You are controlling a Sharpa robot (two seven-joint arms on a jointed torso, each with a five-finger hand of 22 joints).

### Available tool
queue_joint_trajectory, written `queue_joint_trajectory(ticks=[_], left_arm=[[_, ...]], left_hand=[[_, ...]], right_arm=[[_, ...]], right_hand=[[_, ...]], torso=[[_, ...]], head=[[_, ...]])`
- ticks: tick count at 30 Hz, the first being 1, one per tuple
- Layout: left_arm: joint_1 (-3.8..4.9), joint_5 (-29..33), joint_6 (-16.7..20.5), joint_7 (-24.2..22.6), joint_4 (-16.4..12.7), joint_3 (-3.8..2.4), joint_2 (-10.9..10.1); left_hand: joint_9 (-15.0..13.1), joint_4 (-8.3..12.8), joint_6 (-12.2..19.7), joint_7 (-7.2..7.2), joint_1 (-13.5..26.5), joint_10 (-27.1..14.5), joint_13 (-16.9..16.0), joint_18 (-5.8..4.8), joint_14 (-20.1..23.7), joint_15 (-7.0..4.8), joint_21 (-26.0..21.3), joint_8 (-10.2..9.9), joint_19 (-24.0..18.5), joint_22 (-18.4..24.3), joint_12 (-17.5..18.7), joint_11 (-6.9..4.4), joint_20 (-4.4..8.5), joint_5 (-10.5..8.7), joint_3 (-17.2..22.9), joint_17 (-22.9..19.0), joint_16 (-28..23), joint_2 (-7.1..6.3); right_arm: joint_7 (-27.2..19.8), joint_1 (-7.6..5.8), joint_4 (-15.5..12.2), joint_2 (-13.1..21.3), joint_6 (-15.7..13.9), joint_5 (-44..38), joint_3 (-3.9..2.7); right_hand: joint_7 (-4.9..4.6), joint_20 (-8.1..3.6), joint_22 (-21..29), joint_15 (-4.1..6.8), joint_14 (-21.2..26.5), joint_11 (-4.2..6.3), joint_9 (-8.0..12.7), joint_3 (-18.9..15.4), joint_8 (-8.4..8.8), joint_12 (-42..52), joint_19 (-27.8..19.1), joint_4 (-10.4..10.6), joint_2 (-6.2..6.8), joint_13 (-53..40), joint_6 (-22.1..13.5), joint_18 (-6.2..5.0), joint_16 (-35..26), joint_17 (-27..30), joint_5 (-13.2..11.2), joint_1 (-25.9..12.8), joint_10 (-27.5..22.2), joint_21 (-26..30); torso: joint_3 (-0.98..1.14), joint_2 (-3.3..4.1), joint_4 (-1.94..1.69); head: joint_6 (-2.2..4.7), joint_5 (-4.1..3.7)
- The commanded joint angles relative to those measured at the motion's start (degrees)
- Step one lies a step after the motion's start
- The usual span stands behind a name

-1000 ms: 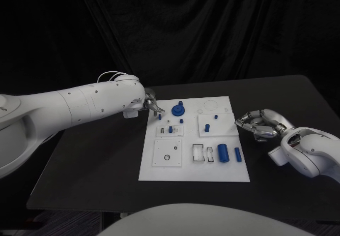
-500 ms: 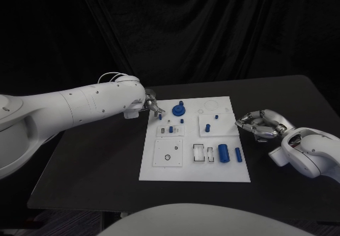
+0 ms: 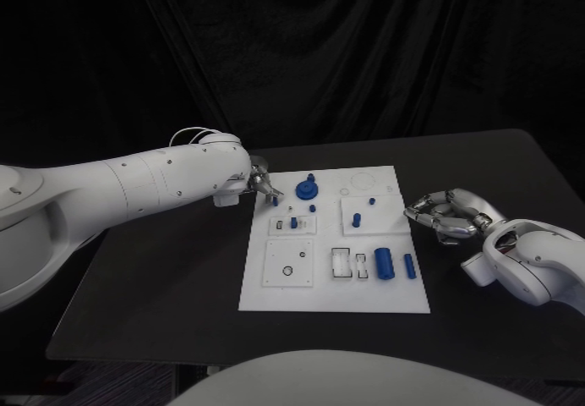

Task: Assemble the parts on the task board

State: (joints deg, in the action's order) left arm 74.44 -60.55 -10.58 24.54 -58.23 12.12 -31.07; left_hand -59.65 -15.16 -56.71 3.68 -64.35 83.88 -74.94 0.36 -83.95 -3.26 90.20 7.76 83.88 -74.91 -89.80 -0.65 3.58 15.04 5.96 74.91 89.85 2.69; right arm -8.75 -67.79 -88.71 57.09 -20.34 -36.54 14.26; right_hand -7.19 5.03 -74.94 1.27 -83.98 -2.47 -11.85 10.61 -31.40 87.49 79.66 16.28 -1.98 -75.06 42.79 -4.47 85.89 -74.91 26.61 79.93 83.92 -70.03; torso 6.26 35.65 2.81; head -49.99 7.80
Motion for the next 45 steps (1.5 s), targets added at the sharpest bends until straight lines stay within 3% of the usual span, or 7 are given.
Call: queue_joint_trajectory(ticks=[1, 11, 28, 32, 37, 45], left_arm=[[-0.23, -0.09, -0.13, -0.86, 0.09, -0.04, 0.17], [-0.33, -0.09, 0.09, -1.43, 0.37, -0.04, 0.22], [-0.36, -0.09, -0.94, -1.65, 0.16, -0.04, -0.03], [-0.36, -0.09, -1.13, -1.64, 0.04, -0.04, -0.15], [-0.39, -0.09, -1.93, -1.41, -0.13, -0.04, -0.24], [-0.53, -0.09, -2.42, -1.37, -0.23, -0.04, -0.37]], left_hand=[[0.10, 0.37, -0.47, -0.11, -0.52, 6.12, -15.06, -0.36, -6.05, 0.32, -0.20, -0.33, 6.12, -15.09, -0.20, 0.29, -0.39, 0.41, -0.03, 15.09, 0.15, 0.02], [0.38, 0.81, -0.59, -0.16, -1.17, 6.12, -15.06, -0.36, -6.05, 0.27, -0.20, -0.60, 6.12, -15.09, -0.20, 0.23, -0.34, 1.07, 0.51, 15.09, 0.15, 0.13], [0.86, 2.28, -1.13, -0.42, -2.90, 6.12, -15.06, -0.36, -6.05, 0.06, -0.20, -1.04, 6.12, -15.09, -0.20, -0.04, -0.12, 4.07, 2.67, 15.09, 0.15, 0.03], [0.99, 3.20, -1.36, -0.57, -3.66, 6.12, -15.06, -0.36, -6.05, -0.07, -0.20, -1.20, 6.12, -15.09, -0.20, -0.16, 0.01, 6.03, 4.30, 15.09, 0.15, -0.31], [0.90, 6.46, -1.91, -0.88, -5.77, 6.12, -15.06, -0.36, -6.05, -0.40, -0.20, -1.17, 6.12, -15.09, -0.20, -0.51, 0.34, 9.06, 9.15, 15.09, 0.15, -1.49], [1.37, 7.56, -2.09, -0.74, -4.79, 6.12, -15.06, -0.36, -6.05, -0.41, -0.20, -1.60, 6.12, -15.09, -0.20, -0.47, 0.36, 9.51, 12.25, 15.09, 0.15, -2.54]], right_arm=[[1.11, 0.14, -0.06, 0.07, 0.62, -0.21, -0.04], [1.40, 0.14, -0.05, 0.06, 0.83, -0.21, -0.04], [1.99, 0.14, 0.09, -0.12, 1.52, -0.21, -0.04], [2.05, 0.13, 0.11, -0.16, 1.60, -0.21, -0.04], [2.11, 0.13, 0.21, -0.22, 1.72, -0.21, -0.04], [2.21, 0.13, 0.30, -0.25, 1.86, -0.21, -0.04]], right_hand=[[0.16, 0.09, -8.42, -0.13, -3.56, -0.19, 0.07, 0.29, -0.28, -0.01, 0.11, -0.01, 0.12, -9.98, -0.17, -0.39, -0.08, -9.22, 0.22, 0.51, 0.38, 0.35], [0.15, 0.09, -8.35, -0.13, -3.52, -0.20, 0.08, 0.35, -0.31, -0.03, 0.01, 0.00, 0.11, -9.93, -0.18, -0.44, -0.15, -9.13, 0.22, 0.58, 0.32, 0.57], [0.13, 0.09, -8.21, -0.16, -3.40, -0.23, 0.07, 0.46, -0.42, -0.16, -0.23, 0.04, 0.01, -9.71, -0.08, -0.54, -0.34, -8.87, 0.22, 0.65, 0.04, 1.06], [0.13, 0.09, -8.17, -0.16, -3.35, -0.23, 0.07, 0.48, -0.46, -0.21, -0.29, 0.06, -0.01, -9.62, -0.04, -0.56, -0.42, -8.76, 0.21, 0.66, -0.06, 1.18], [0.12, 0.10, -8.13, -0.17, -3.33, -0.24, 0.07, 0.49, -0.48, -0.24, -0.35, 0.06, -0.01, -9.56, -0.02, -0.59, -0.45, -8.72, 0.21, 0.67, -0.14, 1.31], [0.12, 0.10, -8.10, -0.17, -3.30, -0.24, 0.07, 0.51, -0.50, -0.26, -0.41, 0.07, -0.02, -9.52, 0.00, -0.61, -0.49, -8.67, 0.21, 0.68, -0.18, 1.42]], torso=[[0.04, 0.08, 0.00], [0.00, 0.03, 0.03], [0.04, -0.02, -0.06], [0.01, 0.00, -0.03], [0.01, 0.01, -0.03], [0.00, 0.01, -0.02]], head=[[-0.01, -0.13], [-0.01, -0.05], [-0.01, -0.03], [-0.01, 0.06], [-0.01, 0.11], [-0.01, 0.17]])
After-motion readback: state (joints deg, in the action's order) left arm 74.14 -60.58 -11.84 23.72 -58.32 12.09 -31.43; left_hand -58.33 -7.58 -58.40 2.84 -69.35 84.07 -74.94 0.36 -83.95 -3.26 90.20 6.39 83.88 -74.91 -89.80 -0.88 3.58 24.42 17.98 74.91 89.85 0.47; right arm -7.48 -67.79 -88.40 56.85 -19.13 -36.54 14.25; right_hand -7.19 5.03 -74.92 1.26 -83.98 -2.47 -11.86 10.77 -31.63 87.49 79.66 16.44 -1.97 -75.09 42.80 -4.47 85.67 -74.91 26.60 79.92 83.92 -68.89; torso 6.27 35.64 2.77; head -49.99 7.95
